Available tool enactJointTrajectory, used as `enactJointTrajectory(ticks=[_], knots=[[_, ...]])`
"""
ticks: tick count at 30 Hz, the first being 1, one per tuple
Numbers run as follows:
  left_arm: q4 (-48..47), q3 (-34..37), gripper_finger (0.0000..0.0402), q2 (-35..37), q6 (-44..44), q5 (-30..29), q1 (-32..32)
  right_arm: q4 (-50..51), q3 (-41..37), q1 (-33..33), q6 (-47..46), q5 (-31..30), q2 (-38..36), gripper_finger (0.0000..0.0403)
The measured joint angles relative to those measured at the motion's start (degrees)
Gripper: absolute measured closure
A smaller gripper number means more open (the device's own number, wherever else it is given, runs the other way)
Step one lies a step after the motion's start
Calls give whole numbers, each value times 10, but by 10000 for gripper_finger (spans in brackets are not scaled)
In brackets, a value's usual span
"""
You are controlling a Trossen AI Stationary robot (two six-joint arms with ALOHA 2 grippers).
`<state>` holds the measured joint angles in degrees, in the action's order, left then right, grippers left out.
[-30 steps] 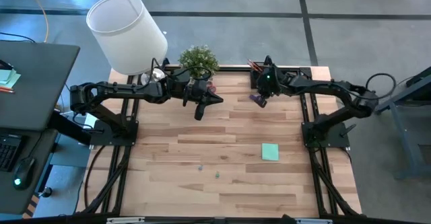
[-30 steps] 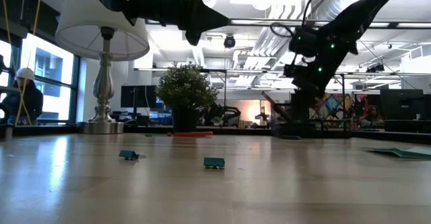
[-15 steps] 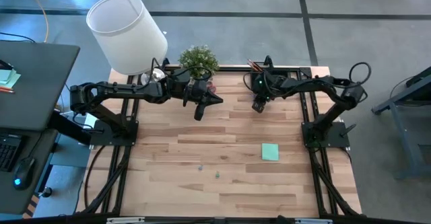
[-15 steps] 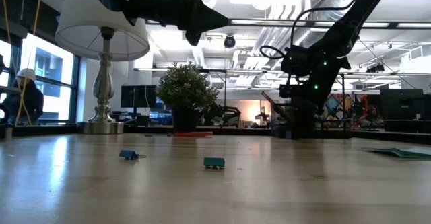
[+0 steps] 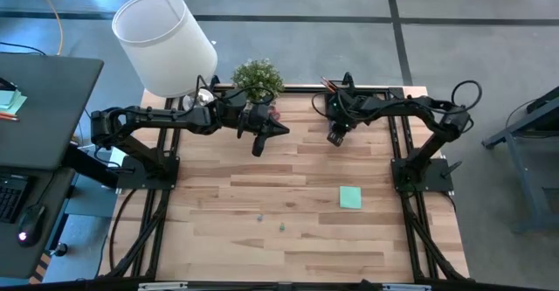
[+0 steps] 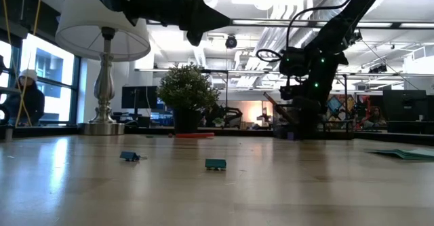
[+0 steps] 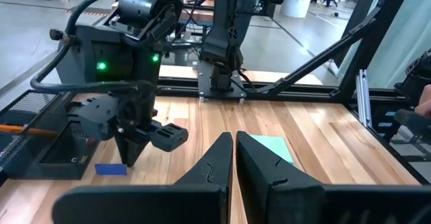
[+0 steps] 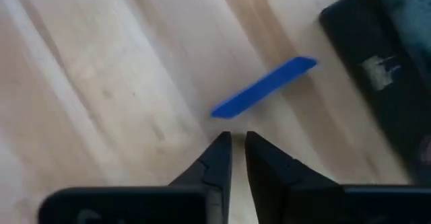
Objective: Pick and place office supplies into organizer
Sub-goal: Put the purple eraser in the black desk organizer
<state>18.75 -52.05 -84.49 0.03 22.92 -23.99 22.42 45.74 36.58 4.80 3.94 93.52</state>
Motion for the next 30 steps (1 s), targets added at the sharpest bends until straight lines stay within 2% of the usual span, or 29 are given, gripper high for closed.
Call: enactJointTrajectory(ticks=[3, 6, 12, 16, 23, 30], knots=[[-4, 0, 394, 0, 0, 0, 0, 19, 5, 4, -26, 50, -3, 357], [-4, 0, 394, 0, 0, 0, 0, 24, 14, 5, -46, 69, -12, 320], [4, 0, 394, 0, 2, 0, 0, 14, 42, 8, -111, 15, -19, 225], [4, 0, 394, 0, 2, 0, 0, 11, 42, 11, -153, -9, -4, 197], [3, 0, 394, 0, 2, 0, 0, -5, 41, 7, -175, -41, 43, 221], [3, 0, 394, 0, 2, 0, 0, -9, 42, 7, -147, -61, 47, 291]])
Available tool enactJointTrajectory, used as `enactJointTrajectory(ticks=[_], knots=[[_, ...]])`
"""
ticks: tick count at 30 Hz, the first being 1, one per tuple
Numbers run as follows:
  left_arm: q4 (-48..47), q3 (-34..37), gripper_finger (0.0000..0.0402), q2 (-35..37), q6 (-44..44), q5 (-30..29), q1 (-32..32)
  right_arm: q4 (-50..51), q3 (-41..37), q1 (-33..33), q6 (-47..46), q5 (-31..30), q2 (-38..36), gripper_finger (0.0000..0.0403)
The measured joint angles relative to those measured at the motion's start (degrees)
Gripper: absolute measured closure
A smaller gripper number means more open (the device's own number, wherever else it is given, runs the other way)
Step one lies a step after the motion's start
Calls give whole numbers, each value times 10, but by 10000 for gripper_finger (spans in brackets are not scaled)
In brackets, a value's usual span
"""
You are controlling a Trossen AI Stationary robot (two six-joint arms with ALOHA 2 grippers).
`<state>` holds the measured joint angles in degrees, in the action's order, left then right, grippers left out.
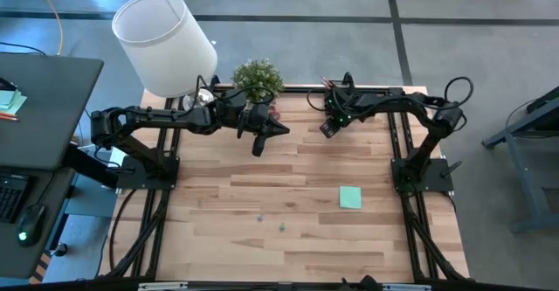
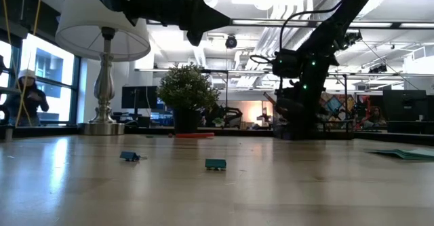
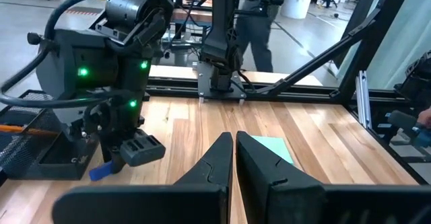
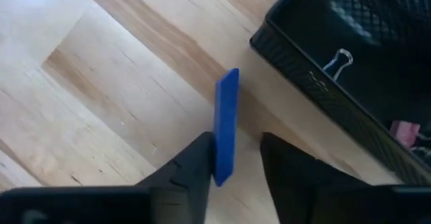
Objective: Pick and place office supplies into organizer
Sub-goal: Put the purple eraser in the black desk organizer
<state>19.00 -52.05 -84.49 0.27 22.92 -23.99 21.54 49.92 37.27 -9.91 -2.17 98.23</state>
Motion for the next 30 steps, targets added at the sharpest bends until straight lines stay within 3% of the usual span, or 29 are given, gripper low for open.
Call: enactJointTrajectory(ticks=[5, 7, 13, 18, 21, 30], knots=[[0, 0, 394, 0, 0, 0, 0, -5, -2, -19, 42, -9, -6, 376], [0, 0, 394, 0, 0, 0, 0, -5, -2, -29, 56, -9, -9, 391], [0, 0, 394, 0, 0, 0, 0, 45, 6, -51, 74, -11, -52, 382], [0, 0, 394, 0, 0, 0, 0, 109, 43, -47, 115, -77, -104, 392], [0, 0, 394, 0, 0, 0, 0, 118, 66, -27, 151, -98, -119, 383], [-1, 0, 394, 0, 1, 1, 0, 122, 55, 53, 215, -87, -98, 396]])
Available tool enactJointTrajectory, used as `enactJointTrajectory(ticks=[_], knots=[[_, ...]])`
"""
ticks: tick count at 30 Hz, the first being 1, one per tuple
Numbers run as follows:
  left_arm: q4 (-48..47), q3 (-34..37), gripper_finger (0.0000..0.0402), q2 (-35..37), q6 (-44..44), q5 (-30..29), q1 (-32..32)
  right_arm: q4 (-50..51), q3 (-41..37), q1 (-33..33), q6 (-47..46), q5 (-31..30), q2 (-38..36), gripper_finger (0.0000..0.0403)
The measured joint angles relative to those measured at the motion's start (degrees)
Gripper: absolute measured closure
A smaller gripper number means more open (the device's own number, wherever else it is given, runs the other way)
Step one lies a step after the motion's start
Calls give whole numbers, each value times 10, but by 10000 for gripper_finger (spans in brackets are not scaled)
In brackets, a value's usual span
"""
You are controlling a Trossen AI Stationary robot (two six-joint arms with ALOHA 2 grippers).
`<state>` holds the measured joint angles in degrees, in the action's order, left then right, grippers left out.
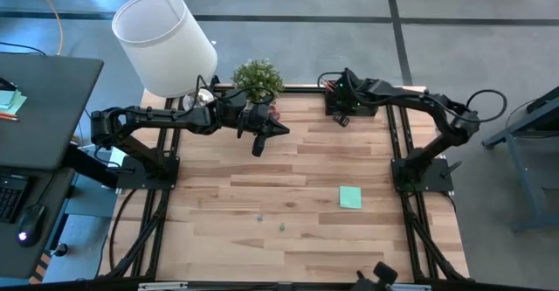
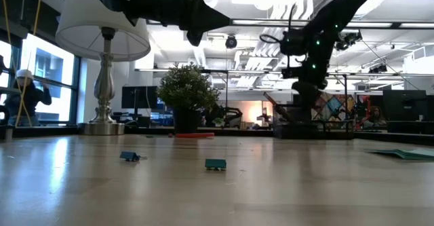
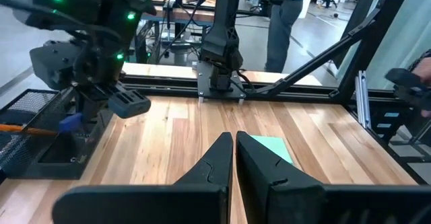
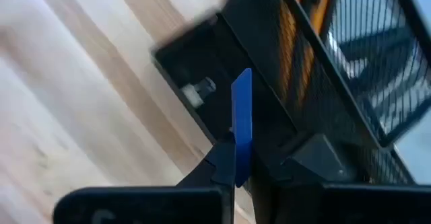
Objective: Pick and place office supplies into organizer
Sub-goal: Put the purple eraser in the black desk organizer, then put the blue binder clip in the black desk organizer
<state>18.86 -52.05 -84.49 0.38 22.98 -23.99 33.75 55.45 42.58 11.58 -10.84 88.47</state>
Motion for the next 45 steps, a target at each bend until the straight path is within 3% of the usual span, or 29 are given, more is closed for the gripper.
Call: enactJointTrajectory(ticks=[8, 18, 24, 27, 40, 42, 45], knots=[[2, 0, 394, 0, 0, 0, 0, -23, -1, 18, 46, 28, 5, 350], [-2, 0, 394, 0, -1, 2, 0, -43, -1, 17, 23, 38, 5, 334], [-29, 0, 394, 2, -2, 1, 0, -40, -1, -7, -39, 148, 5, 311], [-53, 0, 394, 12, -15, -9, 0, -39, -1, -39, -69, 189, 5, 301], [-172, 0, 394, 80, -77, -13, 0, -76, -1, -276, -92, 235, 5, 306], [-187, 0, 394, 83, -73, -13, 0, -88, -1, -315, -92, 220, 5, 306], [-196, 0, 394, 83, -34, -24, 14, -88, -1, -359, -104, 128, 5, 307]])
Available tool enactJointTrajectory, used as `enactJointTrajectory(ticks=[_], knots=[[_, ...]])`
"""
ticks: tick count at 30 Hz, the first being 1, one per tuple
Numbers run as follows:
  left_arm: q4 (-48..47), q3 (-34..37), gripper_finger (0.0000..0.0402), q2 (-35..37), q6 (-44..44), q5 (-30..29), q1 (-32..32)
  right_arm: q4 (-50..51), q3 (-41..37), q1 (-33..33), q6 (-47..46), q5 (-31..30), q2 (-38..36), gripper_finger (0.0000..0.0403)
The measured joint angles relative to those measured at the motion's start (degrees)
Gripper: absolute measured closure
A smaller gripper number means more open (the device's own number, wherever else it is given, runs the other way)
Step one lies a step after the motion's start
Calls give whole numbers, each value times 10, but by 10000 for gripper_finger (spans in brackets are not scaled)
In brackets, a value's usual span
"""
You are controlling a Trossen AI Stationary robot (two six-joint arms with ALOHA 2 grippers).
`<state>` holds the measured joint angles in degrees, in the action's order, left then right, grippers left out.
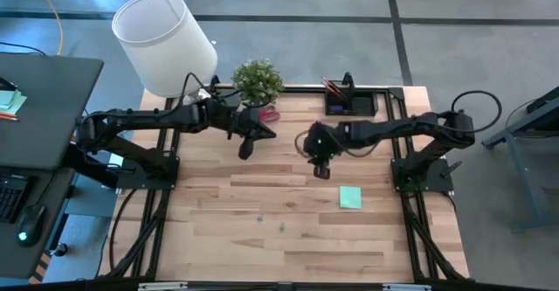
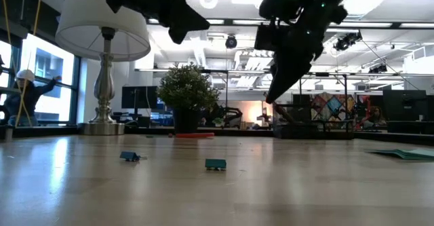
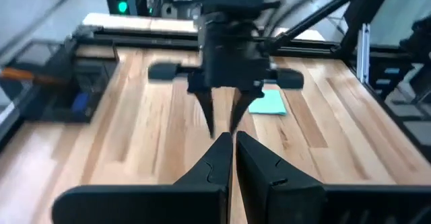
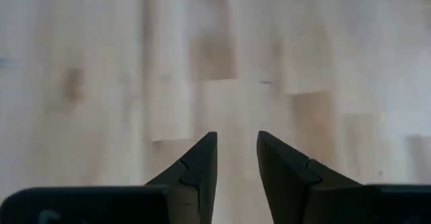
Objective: Pick and place office supplies into organizer
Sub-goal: Put the blue binder clip in the black desk organizer
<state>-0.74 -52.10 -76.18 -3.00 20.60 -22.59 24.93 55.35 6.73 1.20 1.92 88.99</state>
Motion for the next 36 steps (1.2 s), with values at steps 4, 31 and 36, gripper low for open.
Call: enactJointTrajectory(ticks=[4, 31, 36], knots=[[-49, 0, 394, 0, 26, -66, 58, 2, 0, -23, -38, -122, 0, 307], [-340, -56, 210, -109, 605, -196, 314, -231, -213, -41, -37, -250, -101, 307], [-344, -56, 214, -149, 661, -173, 325, -342, -260, -41, -6, -250, -176, 307]])
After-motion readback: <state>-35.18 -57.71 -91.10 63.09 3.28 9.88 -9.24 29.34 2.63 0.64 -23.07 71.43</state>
